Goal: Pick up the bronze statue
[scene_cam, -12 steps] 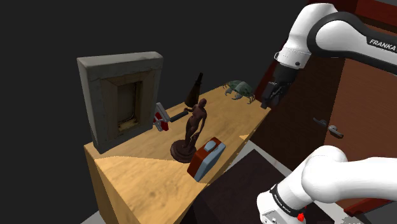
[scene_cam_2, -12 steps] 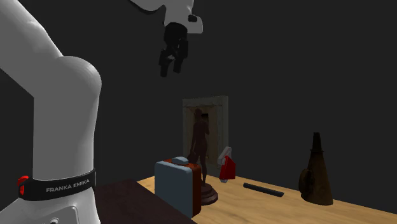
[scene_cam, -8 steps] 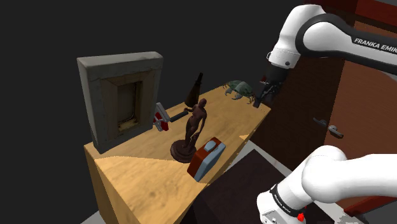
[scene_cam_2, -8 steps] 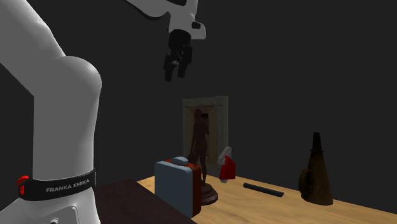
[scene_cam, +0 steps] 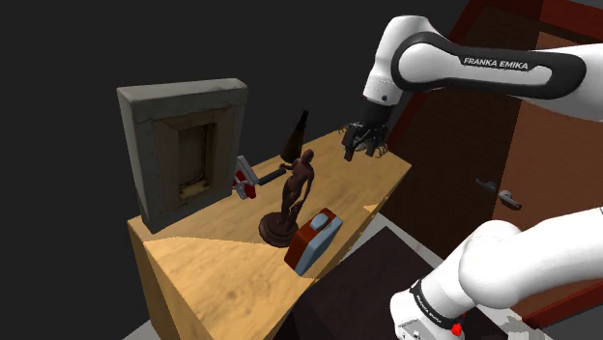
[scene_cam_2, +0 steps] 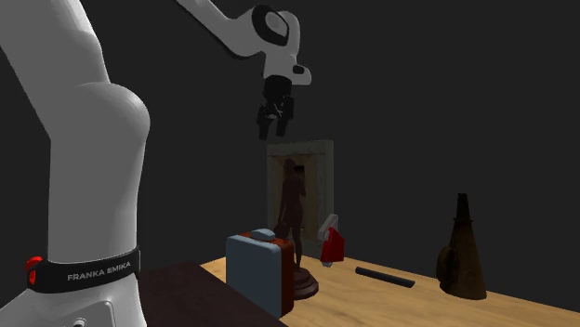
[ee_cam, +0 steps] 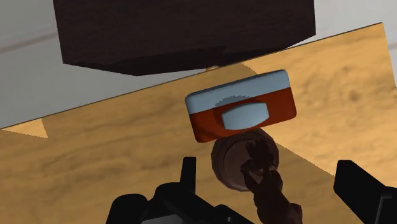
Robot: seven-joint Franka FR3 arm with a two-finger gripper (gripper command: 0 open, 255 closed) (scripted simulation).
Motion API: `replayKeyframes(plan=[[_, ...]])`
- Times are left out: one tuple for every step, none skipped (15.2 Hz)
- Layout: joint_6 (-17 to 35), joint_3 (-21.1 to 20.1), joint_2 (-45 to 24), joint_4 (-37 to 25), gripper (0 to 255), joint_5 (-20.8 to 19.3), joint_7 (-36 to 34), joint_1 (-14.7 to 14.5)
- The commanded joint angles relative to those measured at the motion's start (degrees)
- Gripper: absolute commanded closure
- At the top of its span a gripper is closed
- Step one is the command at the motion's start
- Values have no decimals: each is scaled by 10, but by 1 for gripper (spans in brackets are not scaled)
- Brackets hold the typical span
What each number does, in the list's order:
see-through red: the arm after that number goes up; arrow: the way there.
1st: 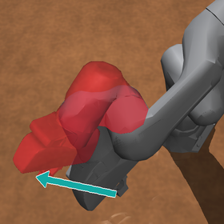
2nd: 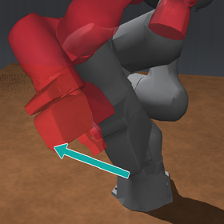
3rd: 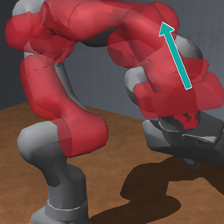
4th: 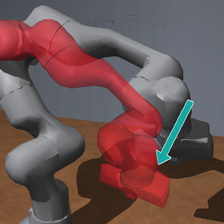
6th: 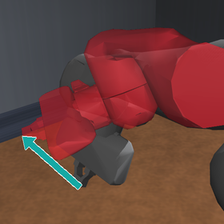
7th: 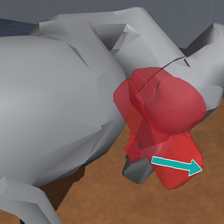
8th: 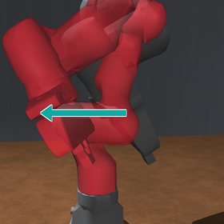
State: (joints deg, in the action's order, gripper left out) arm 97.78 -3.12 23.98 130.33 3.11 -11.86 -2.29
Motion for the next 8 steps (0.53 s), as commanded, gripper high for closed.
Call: replayKeyframes(plan=[[27,-7,-44,-18,0,0,-13,0],[37,-11,-66,-30,0,-1,-20,-1],[46,-14,-87,-42,0,-1,-28,-2],[55,-18,-109,-56,0,-2,-35,-3],[63,-21,-131,-70,0,-4,-43,-4],[70,-24,-153,-84,0,-6,-50,-5],[76,-27,-175,-100,0,-8,-58,-6],[82,-29,-198,-117,0,-10,-65,-7]])
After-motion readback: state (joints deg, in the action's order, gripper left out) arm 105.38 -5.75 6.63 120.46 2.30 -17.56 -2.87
